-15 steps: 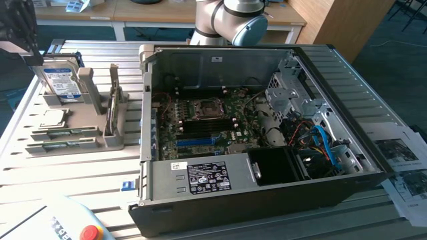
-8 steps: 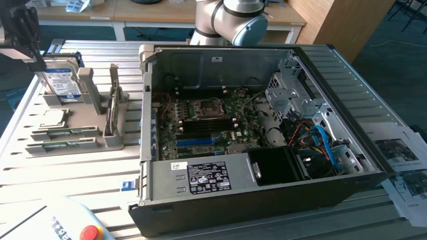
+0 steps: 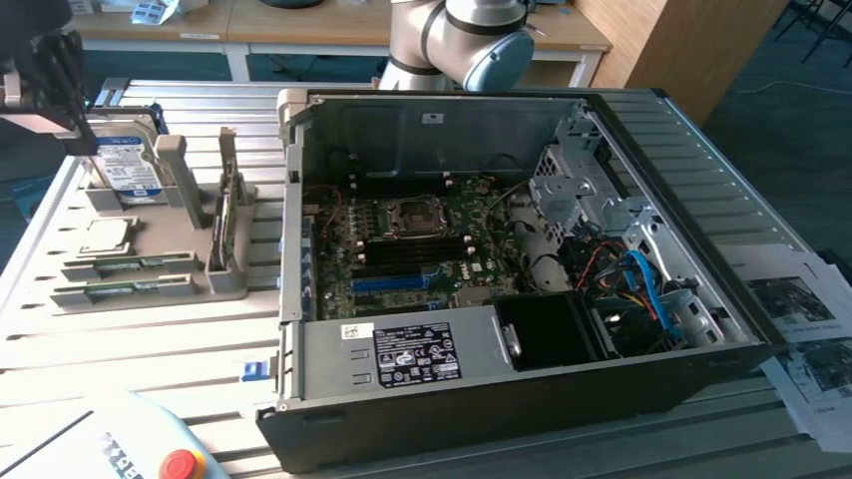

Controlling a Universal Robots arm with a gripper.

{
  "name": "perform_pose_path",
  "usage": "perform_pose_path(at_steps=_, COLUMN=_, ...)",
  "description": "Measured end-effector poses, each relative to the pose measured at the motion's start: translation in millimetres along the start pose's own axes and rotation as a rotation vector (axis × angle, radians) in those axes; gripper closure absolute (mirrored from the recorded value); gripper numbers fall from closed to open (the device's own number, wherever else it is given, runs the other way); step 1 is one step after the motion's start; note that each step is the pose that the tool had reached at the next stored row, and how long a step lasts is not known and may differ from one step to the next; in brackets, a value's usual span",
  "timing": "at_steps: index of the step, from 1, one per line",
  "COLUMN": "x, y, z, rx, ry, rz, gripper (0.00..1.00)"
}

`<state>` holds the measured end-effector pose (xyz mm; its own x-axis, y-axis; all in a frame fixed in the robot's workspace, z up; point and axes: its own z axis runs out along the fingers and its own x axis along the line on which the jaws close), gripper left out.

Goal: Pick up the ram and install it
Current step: 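Pick up the ram and move it above insertion slot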

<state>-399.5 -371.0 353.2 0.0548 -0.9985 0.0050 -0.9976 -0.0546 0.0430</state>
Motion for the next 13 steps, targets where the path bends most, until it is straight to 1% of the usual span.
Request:
perform_pose_path(at_steps=4, x=0.0, y=-0.2, z=7.2, rx=-0.0001, ry=0.0029, rz=0.0, gripper=0.9)
perform_pose_path(at_steps=8, x=-0.1, y=-0.2, z=13.4, rx=0.0003, ry=0.0046, rz=0.0, gripper=0.9)
perform_pose_path(at_steps=13, x=-0.1, y=-0.2, z=13.8, rx=0.0004, ry=0.0048, rz=0.0, gripper=0.9)
